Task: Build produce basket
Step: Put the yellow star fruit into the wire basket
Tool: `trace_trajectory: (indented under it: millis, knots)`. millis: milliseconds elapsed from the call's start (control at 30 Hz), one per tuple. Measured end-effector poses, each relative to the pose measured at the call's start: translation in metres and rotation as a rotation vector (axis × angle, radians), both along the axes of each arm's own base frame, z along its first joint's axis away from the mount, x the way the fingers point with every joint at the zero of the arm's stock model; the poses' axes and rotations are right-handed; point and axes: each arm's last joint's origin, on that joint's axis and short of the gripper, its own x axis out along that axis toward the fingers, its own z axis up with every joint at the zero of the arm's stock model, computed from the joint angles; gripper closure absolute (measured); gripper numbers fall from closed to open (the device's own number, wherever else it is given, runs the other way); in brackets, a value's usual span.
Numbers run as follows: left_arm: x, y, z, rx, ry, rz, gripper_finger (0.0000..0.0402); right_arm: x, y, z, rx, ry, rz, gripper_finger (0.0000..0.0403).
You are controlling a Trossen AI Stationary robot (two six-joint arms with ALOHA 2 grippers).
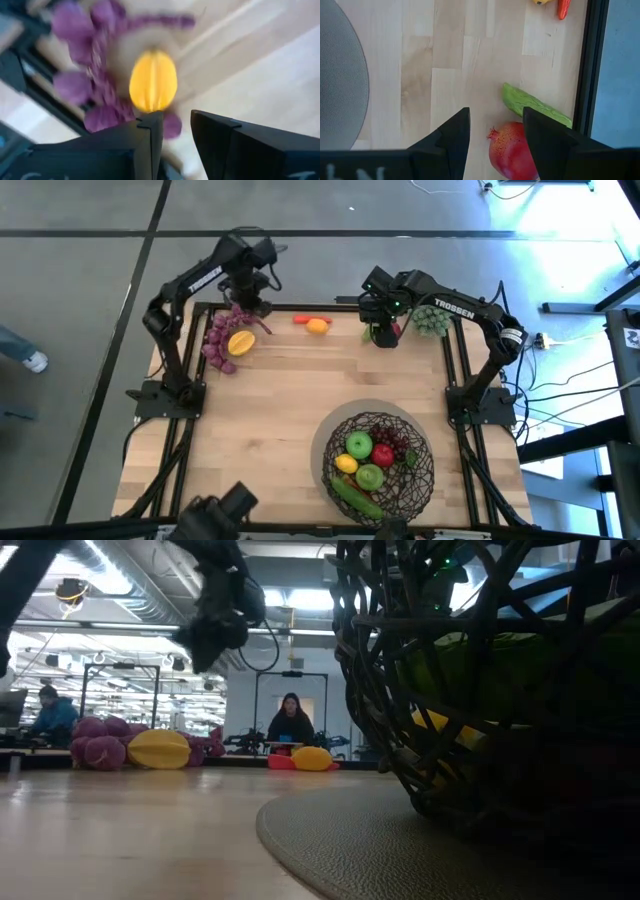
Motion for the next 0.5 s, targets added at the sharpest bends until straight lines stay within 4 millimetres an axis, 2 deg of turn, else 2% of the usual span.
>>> trace_trajectory:
  millis: [100,200,500]
  knots:
    - [-0.005,-0.019,-0.015,-0.041,0.056,-0.014,0.0311,0.000,0.000,0.000,0.000,0.000,0.000,0.0226]
    - [-0.006,-0.029,-0.032,-0.036,0.082,-0.032,0.0311,0.000,0.000,0.000,-0.001,0.000,0.003,0.0226]
    - [-0.004,-0.031,-0.081,0.021,0.105,-0.057,0.0311,0.000,0.000,0.000,-0.001,0.001,0.004,0.0226]
